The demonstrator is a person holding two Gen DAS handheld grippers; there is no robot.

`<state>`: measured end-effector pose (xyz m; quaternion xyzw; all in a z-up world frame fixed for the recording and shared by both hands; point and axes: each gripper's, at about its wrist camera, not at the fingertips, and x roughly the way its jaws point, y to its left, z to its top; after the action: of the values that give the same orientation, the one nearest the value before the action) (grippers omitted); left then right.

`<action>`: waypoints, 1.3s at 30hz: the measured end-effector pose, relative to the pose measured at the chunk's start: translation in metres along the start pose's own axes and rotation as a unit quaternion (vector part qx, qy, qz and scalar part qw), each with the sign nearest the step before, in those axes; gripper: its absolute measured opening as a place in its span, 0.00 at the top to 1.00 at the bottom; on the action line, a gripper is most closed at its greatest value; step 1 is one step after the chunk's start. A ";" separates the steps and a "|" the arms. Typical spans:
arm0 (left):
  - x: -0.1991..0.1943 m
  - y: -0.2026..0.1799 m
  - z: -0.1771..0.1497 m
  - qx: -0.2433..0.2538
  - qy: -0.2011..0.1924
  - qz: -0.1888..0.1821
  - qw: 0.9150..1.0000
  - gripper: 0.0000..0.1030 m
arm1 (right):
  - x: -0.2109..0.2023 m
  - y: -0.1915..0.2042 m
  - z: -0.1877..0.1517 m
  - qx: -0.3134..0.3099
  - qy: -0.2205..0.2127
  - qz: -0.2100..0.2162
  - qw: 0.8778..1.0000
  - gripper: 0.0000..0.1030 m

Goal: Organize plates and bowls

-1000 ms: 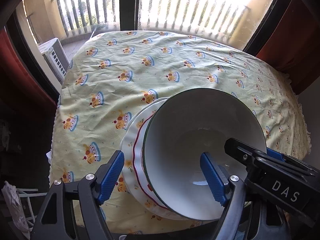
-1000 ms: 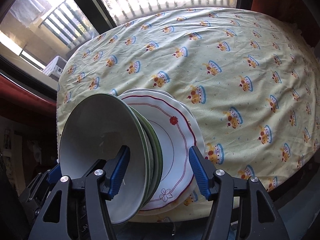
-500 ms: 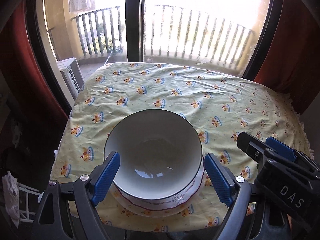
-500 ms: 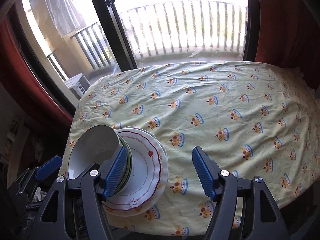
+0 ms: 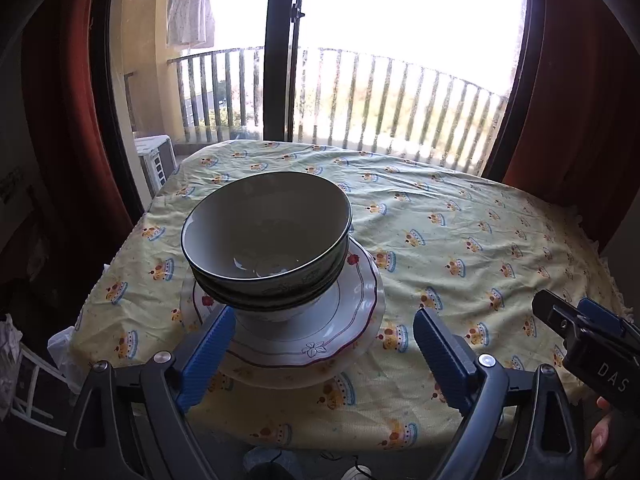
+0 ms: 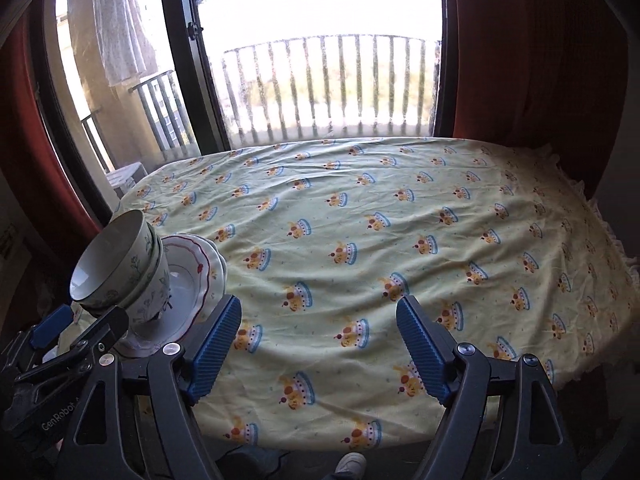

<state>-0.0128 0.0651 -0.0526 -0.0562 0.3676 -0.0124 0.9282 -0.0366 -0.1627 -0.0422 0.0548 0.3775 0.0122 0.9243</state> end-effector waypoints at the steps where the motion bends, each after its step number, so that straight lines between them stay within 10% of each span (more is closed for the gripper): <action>1: -0.001 -0.002 -0.005 -0.001 -0.001 0.002 1.000 0.10 | -0.001 -0.005 -0.004 0.006 0.000 -0.002 1.000 0.20; 39: -0.014 -0.040 -0.022 0.018 -0.010 0.027 0.999 0.05 | -0.017 -0.024 -0.026 -0.011 -0.020 0.006 1.000 0.13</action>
<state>-0.0370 0.0242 -0.0546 -0.0293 0.3594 0.0066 0.9327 -0.0677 -0.1855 -0.0516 0.0472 0.3580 0.0204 0.9323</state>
